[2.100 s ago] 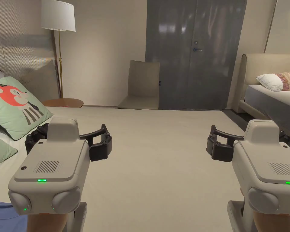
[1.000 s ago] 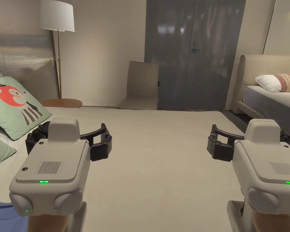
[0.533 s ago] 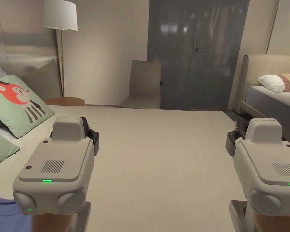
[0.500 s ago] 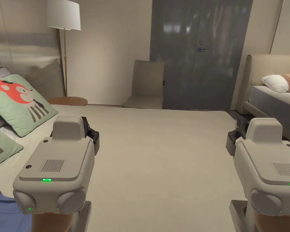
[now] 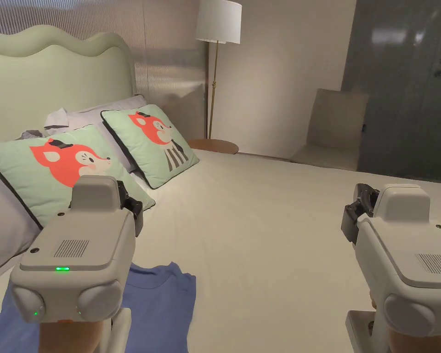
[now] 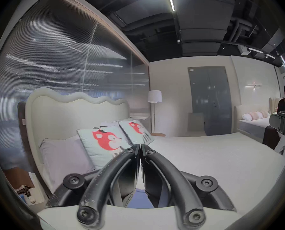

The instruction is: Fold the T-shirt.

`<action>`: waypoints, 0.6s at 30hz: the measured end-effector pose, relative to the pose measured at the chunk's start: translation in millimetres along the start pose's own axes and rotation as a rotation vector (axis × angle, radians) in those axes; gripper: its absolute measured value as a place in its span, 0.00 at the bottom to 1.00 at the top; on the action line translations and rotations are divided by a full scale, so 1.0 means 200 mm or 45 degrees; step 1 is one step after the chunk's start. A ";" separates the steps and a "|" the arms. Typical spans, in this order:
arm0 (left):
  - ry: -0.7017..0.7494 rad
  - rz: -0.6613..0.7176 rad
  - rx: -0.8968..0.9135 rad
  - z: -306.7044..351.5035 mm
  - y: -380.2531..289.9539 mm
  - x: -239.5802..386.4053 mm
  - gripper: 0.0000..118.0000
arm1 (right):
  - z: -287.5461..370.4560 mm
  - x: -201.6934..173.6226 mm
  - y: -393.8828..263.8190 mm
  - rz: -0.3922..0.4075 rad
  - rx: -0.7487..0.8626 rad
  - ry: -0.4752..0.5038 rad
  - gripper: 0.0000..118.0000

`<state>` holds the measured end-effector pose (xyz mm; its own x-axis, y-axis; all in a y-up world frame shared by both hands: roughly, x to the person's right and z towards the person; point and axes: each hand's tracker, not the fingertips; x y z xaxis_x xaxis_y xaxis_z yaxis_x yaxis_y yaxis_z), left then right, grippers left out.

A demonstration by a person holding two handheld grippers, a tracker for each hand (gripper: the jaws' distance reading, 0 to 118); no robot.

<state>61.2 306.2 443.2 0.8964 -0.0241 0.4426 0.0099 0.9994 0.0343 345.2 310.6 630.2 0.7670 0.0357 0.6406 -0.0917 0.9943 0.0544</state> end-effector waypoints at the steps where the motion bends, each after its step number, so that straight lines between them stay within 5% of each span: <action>1: 0.003 -0.004 -0.013 -0.01 -0.02 -0.01 0.00 | -0.01 -0.02 -0.01 0.002 -0.009 0.011 0.00; 7: -0.042 -0.029 -0.261 -0.17 -0.23 0.00 0.00 | -0.11 -0.06 -0.15 0.024 -0.106 0.034 0.00; 13: -0.136 0.052 -0.761 -0.41 -0.58 0.03 0.05 | -0.23 -0.07 -0.29 0.028 -0.225 0.040 0.00; 14: -0.136 0.086 -0.805 -0.44 -0.64 0.03 0.20 | -0.24 -0.07 -0.32 0.034 -0.238 0.040 0.00; 16: -0.105 0.102 -0.932 -0.49 -0.76 0.03 0.80 | -0.27 -0.07 -0.37 0.048 -0.271 0.040 0.00; 17: -0.101 0.102 -1.010 -0.52 -0.81 0.03 0.94 | -0.29 -0.07 -0.39 0.053 -0.287 0.042 0.00; 18: -0.111 0.108 -1.060 -0.54 -0.86 0.02 0.92 | -0.30 -0.08 -0.41 0.057 -0.299 0.043 0.00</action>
<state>111.4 136.4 342.6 0.8719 0.0842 0.4824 0.2982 0.6902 -0.6593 379.0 234.4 570.2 0.7865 0.0794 0.6124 0.0214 0.9876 -0.1556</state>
